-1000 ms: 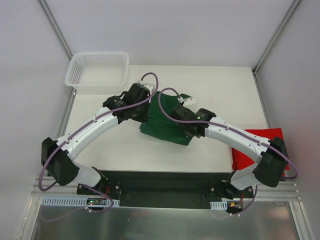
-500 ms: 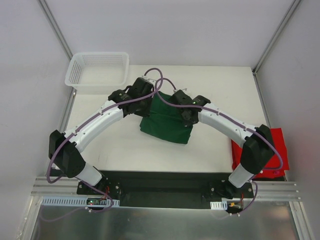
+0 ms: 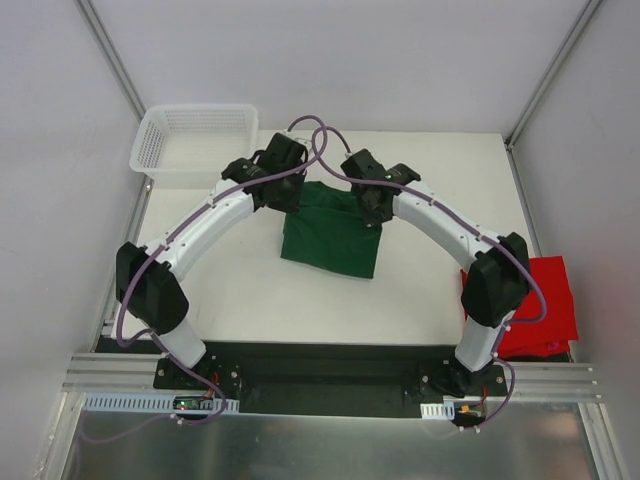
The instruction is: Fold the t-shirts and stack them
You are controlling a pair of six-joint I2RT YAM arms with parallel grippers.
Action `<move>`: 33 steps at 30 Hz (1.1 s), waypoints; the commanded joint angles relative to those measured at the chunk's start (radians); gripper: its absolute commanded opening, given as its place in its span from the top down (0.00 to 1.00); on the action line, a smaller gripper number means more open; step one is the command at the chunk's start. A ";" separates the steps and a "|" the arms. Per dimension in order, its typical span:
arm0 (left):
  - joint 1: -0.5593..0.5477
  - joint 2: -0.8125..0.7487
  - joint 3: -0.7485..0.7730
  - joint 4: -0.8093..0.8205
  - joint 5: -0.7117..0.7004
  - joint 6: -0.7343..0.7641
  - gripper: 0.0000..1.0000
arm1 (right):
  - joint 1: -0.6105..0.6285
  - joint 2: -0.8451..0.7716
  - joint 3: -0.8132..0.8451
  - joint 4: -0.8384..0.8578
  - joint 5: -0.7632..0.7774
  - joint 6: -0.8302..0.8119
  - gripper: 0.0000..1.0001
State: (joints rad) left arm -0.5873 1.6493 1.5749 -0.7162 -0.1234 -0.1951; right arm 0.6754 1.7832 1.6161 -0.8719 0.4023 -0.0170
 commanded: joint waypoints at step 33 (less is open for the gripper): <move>0.121 0.310 0.424 -0.034 0.027 0.160 1.00 | -0.244 0.307 0.454 -0.105 -0.135 -0.086 0.99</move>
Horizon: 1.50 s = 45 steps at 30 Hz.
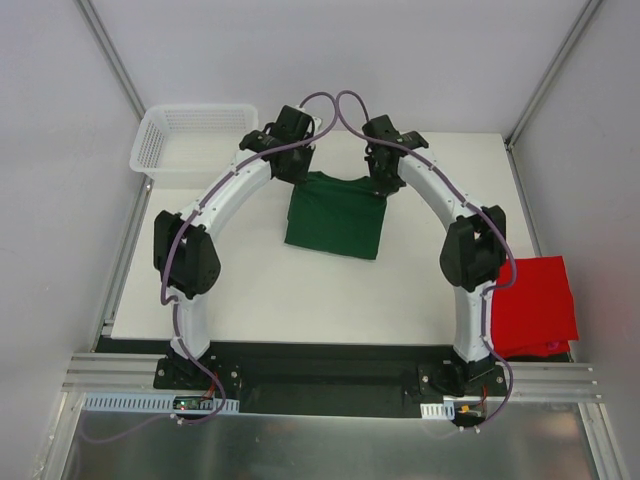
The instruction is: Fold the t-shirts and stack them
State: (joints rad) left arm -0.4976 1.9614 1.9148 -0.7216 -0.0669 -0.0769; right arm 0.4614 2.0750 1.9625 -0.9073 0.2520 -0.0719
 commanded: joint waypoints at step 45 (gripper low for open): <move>0.114 0.219 0.264 -0.058 0.094 0.006 0.01 | -0.101 0.007 -0.063 0.169 -0.109 -0.019 0.04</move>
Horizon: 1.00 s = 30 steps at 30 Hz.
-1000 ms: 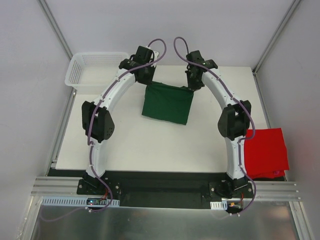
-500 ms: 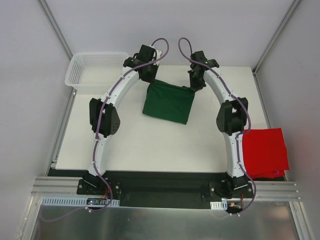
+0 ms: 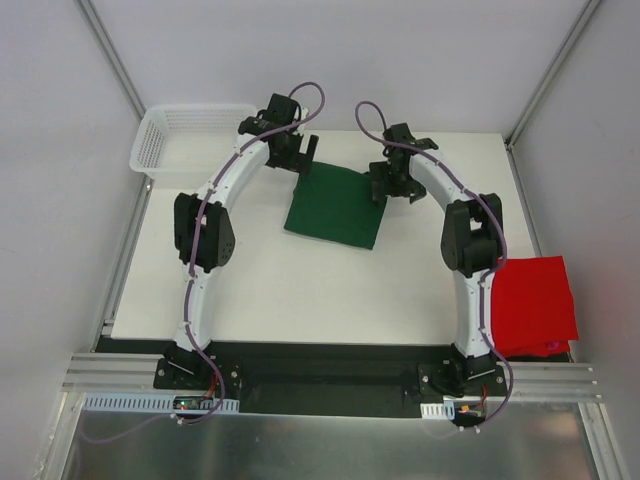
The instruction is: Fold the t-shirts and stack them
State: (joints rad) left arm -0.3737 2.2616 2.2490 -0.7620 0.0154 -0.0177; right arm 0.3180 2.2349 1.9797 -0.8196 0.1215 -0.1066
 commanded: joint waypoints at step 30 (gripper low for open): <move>-0.042 0.139 0.072 0.200 -0.071 0.074 0.01 | 0.148 -0.133 -0.117 0.370 0.208 -0.154 0.07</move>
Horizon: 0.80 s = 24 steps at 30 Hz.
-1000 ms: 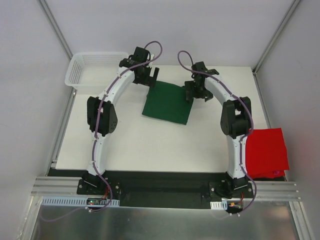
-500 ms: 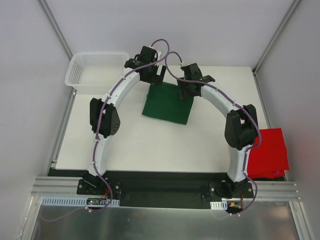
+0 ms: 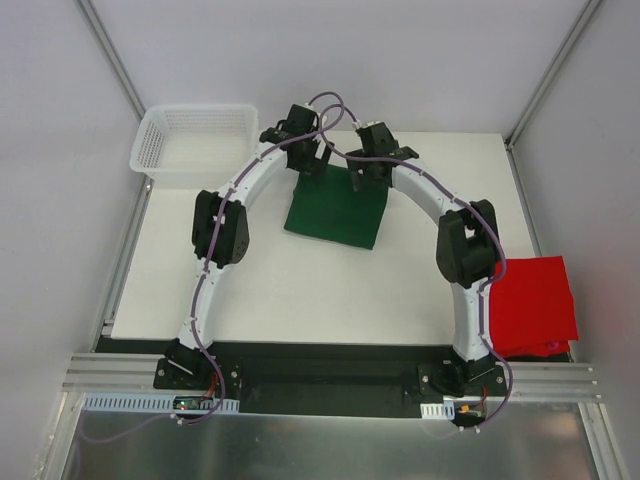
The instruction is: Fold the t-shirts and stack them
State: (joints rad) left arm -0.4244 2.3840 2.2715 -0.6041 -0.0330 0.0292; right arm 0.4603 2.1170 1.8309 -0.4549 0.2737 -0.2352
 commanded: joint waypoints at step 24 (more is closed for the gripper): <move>0.019 0.178 0.103 0.205 -0.068 0.095 0.01 | 0.147 -0.293 -0.297 0.104 0.114 -0.021 0.04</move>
State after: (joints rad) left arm -0.4171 2.5397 2.3611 -0.4175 -0.0727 0.0982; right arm 0.5774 1.9270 1.5471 -0.3786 0.3630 -0.2562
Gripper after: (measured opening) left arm 0.993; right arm 0.966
